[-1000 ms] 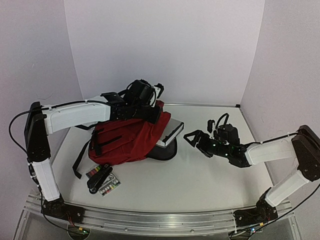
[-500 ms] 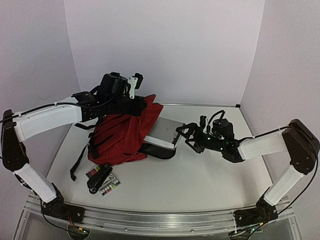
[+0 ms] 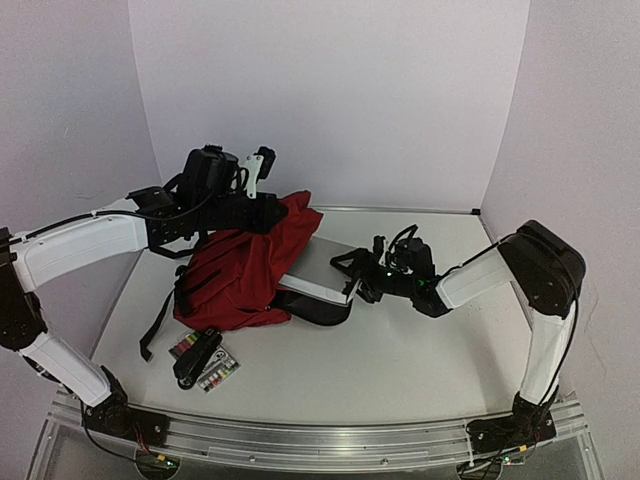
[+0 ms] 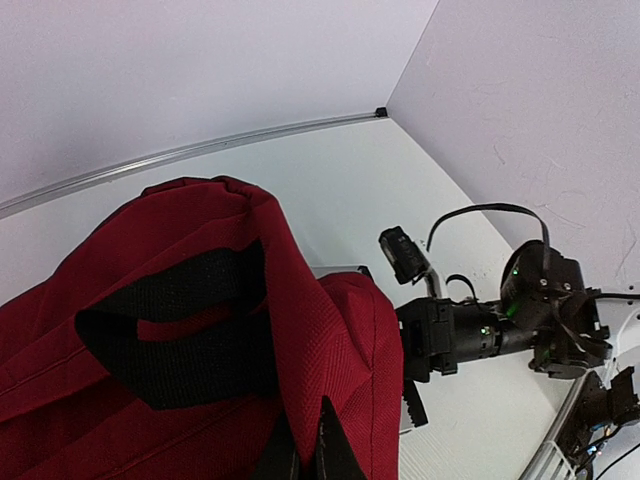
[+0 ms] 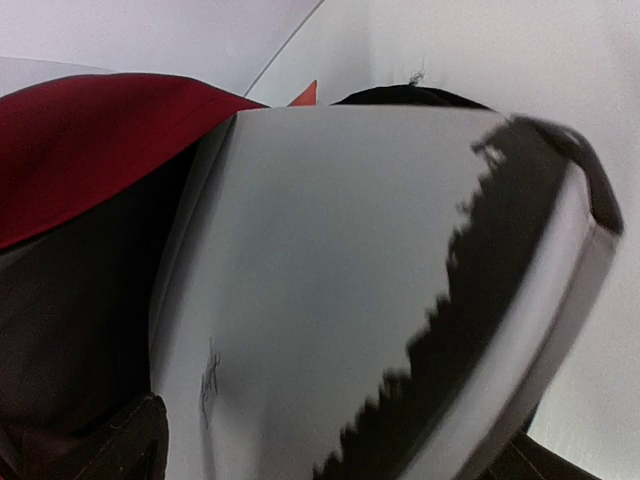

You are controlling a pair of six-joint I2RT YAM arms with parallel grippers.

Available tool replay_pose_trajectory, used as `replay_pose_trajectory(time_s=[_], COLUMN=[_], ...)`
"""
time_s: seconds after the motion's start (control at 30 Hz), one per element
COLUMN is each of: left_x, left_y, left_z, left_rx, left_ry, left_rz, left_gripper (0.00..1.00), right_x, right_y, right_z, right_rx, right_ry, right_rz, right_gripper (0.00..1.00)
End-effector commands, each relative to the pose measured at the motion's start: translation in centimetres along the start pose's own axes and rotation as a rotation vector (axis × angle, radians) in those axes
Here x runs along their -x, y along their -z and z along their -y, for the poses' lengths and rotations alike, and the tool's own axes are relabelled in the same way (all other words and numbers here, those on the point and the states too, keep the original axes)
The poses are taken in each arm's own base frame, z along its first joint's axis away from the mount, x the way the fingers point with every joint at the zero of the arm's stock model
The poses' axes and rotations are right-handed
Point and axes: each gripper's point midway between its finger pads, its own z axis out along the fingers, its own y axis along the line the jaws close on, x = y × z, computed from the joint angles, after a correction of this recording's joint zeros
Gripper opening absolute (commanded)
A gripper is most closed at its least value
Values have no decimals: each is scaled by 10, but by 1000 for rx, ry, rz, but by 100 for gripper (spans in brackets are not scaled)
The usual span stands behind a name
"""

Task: Pack the student bag
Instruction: Place the book in the student bag.

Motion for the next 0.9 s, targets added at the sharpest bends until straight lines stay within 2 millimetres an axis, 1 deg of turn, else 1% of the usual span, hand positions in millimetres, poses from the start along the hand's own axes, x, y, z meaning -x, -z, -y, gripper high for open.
replay_pose_trajectory(time_s=[0.0, 0.03, 0.1, 0.2, 0.33, 0.47, 0.57, 0.67, 0.73, 0.87], left_x=[47, 48, 51, 54, 60, 69, 76, 82, 84, 88], left_y=[39, 41, 44, 47, 52, 62, 73, 86, 97, 111], left_z=[16, 15, 10, 8, 8, 4, 3, 6, 11, 30], left_rx=[-120, -138, -158, -172, -206, -282, -336, -398, -458, -592], left_ry=[21, 31, 53, 59, 54, 64, 44, 10, -28, -114], left_rz=[138, 136, 137, 127, 115, 113, 107, 109, 111, 92], left_gripper=[0, 0, 0, 0, 0, 0, 0, 0, 0, 0], right_x=[11, 11, 12, 12, 14, 9, 7, 11, 13, 20], right_y=[-8, -8, -9, -9, 2, 17, 36, 57, 64, 72], right_z=[-41, -46, -47, -51, -55, -60, -65, -66, -63, -59], right_rx=[236, 269, 304, 325, 321, 320, 314, 267, 197, 36], right_ry=[-34, -41, -59, -55, -33, -34, -35, -43, -33, 4], right_rz=[24, 30, 35, 35, 55, 45, 54, 87, 99, 98], right_gripper=[71, 63, 44, 26, 10, 3, 1, 0, 0, 0])
